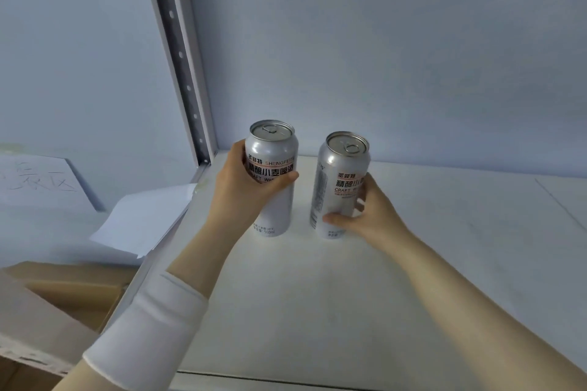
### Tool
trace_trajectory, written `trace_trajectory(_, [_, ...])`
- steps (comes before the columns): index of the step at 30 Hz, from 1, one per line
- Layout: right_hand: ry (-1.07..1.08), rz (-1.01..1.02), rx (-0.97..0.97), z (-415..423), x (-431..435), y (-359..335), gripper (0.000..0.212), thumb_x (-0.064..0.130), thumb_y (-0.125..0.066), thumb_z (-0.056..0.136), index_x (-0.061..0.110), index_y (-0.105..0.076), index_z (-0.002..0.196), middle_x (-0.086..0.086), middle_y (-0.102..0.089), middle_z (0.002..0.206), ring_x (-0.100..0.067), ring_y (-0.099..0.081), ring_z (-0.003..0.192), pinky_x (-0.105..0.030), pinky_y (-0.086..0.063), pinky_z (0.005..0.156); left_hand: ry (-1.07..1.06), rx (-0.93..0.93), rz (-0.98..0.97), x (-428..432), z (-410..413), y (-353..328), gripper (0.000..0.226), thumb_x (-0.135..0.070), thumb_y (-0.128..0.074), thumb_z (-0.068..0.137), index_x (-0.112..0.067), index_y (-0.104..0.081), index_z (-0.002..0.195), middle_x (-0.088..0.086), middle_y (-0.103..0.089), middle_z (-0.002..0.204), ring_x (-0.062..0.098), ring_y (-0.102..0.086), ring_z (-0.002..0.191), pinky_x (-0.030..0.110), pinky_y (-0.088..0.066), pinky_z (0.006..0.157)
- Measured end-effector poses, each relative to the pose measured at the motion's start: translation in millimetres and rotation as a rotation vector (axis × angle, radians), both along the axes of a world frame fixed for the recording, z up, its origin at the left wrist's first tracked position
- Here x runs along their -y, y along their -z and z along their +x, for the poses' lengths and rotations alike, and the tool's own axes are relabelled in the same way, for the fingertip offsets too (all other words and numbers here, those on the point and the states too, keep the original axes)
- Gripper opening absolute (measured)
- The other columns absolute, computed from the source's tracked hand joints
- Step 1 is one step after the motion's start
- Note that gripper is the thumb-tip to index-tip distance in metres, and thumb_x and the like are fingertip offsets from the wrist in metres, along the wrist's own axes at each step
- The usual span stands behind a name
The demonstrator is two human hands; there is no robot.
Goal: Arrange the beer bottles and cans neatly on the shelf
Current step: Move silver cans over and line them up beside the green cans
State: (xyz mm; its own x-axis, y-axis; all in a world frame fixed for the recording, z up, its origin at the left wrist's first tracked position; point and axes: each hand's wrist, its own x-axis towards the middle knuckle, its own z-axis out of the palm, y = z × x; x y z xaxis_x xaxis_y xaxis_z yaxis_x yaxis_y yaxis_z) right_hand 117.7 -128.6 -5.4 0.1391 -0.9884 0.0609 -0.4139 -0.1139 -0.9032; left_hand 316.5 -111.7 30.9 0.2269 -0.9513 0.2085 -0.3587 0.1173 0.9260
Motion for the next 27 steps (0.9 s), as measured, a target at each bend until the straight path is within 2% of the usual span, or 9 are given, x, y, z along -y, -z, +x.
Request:
trace_trajectory(3, [0.091, -0.011, 0.128, 4, -1, 11, 0.065, 0.011, -0.086, 0.057, 0.018, -0.048, 0.11, 0.006, -0.061, 0.107, -0.018, -0.06, 0.103, -0.026, -0.05, 0.08, 0.02, 0.018, -0.058, -4, -4, -13, 0.063, -0.028, -0.081, 0.063, -0.018, -0.05, 0.117, -0.006, -0.064, 0.104, 0.008, -0.061, 0.094, 0.023, -0.049, 0.076])
trace_trajectory(8, [0.212, -0.031, 0.247, -31, -27, 1, 0.063, 0.014, -0.088, 0.053, 0.023, -0.052, 0.103, 0.011, -0.063, 0.103, -0.01, -0.06, 0.094, -0.011, -0.049, 0.064, 0.09, 0.049, -0.19, -16, -37, -58, 0.062, -0.035, -0.081, 0.062, -0.017, -0.052, 0.114, -0.008, -0.064, 0.101, 0.002, -0.06, 0.091, 0.018, -0.048, 0.074])
trace_trajectory(10, [0.252, -0.032, 0.3, -58, -45, -9, 0.058, 0.009, -0.085, 0.058, 0.025, -0.053, 0.102, 0.01, -0.063, 0.101, -0.007, -0.061, 0.09, -0.009, -0.05, 0.059, 0.139, 0.057, -0.241, -22, -62, -76, 0.06, -0.041, -0.081, 0.061, -0.02, -0.052, 0.11, -0.012, -0.064, 0.098, 0.0, -0.061, 0.089, 0.019, -0.049, 0.074])
trace_trajectory(12, [0.298, -0.044, 0.335, -91, -63, -17, 0.051, 0.007, -0.082, 0.061, 0.029, -0.053, 0.097, 0.011, -0.063, 0.099, -0.008, -0.062, 0.087, -0.014, -0.053, 0.061, 0.191, 0.066, -0.28, -29, -94, -90, 0.051, -0.041, -0.08, 0.062, -0.028, -0.051, 0.102, -0.018, -0.062, 0.091, -0.007, -0.059, 0.082, 0.014, -0.049, 0.07])
trace_trajectory(14, [0.359, -0.057, 0.351, -128, -82, -23, 0.049, 0.007, -0.082, 0.062, 0.031, -0.053, 0.095, 0.01, -0.064, 0.098, -0.011, -0.063, 0.088, -0.025, -0.056, 0.07, 0.248, 0.061, -0.318, -37, -133, -100, 0.045, -0.041, -0.08, 0.062, -0.035, -0.049, 0.094, -0.02, -0.061, 0.086, -0.012, -0.058, 0.076, 0.007, -0.047, 0.064])
trace_trajectory(16, [0.416, -0.074, 0.348, -171, -104, -28, 0.048, 0.007, -0.082, 0.062, 0.03, -0.054, 0.094, 0.01, -0.065, 0.098, -0.011, -0.063, 0.089, -0.032, -0.055, 0.075, 0.295, 0.043, -0.344, -48, -180, -106, 0.045, -0.044, -0.076, 0.06, -0.032, -0.05, 0.095, -0.019, -0.061, 0.085, -0.012, -0.057, 0.074, 0.005, -0.044, 0.061])
trace_trajectory(19, [0.482, -0.095, 0.34, -244, -137, -30, 0.048, 0.007, -0.082, 0.061, 0.031, -0.054, 0.091, 0.013, -0.064, 0.095, -0.009, -0.062, 0.089, -0.032, -0.054, 0.076, 0.366, 0.0, -0.361, -66, -258, -105, 0.053, -0.048, -0.073, 0.057, -0.027, -0.052, 0.101, -0.018, -0.063, 0.087, -0.008, -0.058, 0.076, 0.007, -0.044, 0.063])
trace_trajectory(23, [0.574, -0.105, 0.352, -348, -184, -31, 0.049, 0.006, -0.083, 0.06, 0.03, -0.055, 0.093, 0.01, -0.066, 0.097, -0.016, -0.061, 0.094, -0.035, -0.054, 0.081, 0.466, -0.015, -0.334, -95, -372, -97, 0.053, -0.042, -0.081, 0.061, -0.029, -0.051, 0.102, -0.019, -0.062, 0.088, -0.013, -0.057, 0.074, 0.004, -0.044, 0.061])
trace_trajectory(27, [0.657, -0.107, 0.328, -443, -227, -28, 0.052, 0.007, -0.084, 0.058, 0.03, -0.055, 0.093, 0.011, -0.066, 0.098, -0.012, -0.061, 0.093, -0.024, -0.05, 0.071, 0.561, -0.035, -0.303, -113, -470, -84, 0.055, -0.038, -0.078, 0.062, -0.026, -0.05, 0.108, -0.019, -0.061, 0.091, -0.014, -0.057, 0.076, 0.002, -0.044, 0.061])
